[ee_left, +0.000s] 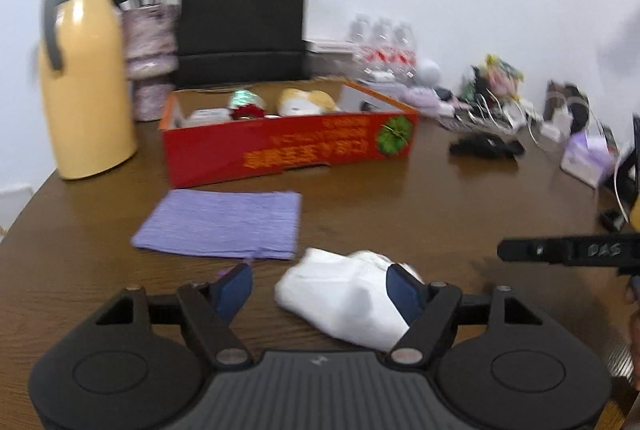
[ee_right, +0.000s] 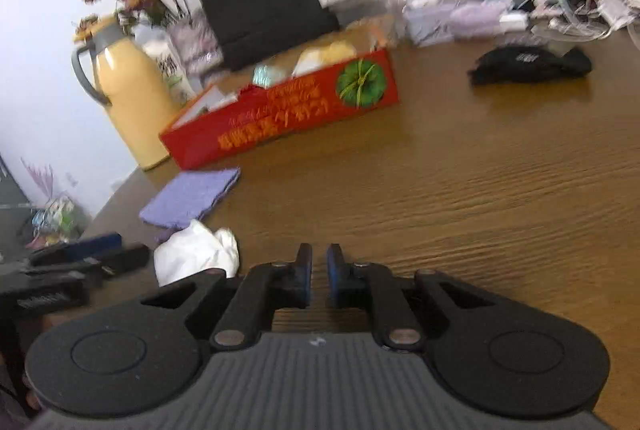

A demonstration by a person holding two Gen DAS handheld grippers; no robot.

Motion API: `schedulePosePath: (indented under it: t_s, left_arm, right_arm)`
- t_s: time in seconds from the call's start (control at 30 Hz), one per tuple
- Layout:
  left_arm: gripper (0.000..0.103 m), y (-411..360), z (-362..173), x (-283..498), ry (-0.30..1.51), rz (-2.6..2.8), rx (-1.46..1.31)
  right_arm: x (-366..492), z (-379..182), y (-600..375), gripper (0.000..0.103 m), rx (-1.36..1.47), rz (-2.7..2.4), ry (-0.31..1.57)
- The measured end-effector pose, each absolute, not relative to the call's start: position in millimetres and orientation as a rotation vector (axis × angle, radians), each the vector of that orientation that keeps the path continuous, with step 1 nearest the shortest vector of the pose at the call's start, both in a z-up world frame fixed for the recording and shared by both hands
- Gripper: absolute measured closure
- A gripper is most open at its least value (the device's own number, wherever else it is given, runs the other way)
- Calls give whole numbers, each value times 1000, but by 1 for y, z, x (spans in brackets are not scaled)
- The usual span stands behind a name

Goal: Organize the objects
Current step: 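Grasp the white cloth lying on the purple cloth with the left tool, then grasp the white cloth with the right tool while the left tool holds it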

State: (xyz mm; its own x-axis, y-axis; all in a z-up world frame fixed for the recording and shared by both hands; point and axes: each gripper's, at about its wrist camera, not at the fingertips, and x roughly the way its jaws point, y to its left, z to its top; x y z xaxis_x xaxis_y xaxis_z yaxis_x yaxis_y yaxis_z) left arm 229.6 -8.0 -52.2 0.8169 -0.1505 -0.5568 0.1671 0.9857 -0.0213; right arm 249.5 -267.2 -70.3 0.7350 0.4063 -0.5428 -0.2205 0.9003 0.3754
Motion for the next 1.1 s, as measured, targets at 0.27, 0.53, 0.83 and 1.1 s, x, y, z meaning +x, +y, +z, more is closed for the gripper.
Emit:
schedulePosePath:
  t_s: [0.27,0.53,0.83,1.1]
  left_arm:
    - [61,-13,-74,254,652,-86,76]
    - [74,6,-75,245,669,-133,-45]
    - [82,-4,-77,231,639,-106,-14]
    - [78,-10,-76,227,651,-90,-43]
  right_arm:
    - [214,-67,-199,33,-12,439,605]
    - [230,-75,-148,43,-123,457,632]
    - [242,-78,-163,64,-137,336,606]
    - [260,-78,-159,86,-109,363,647]
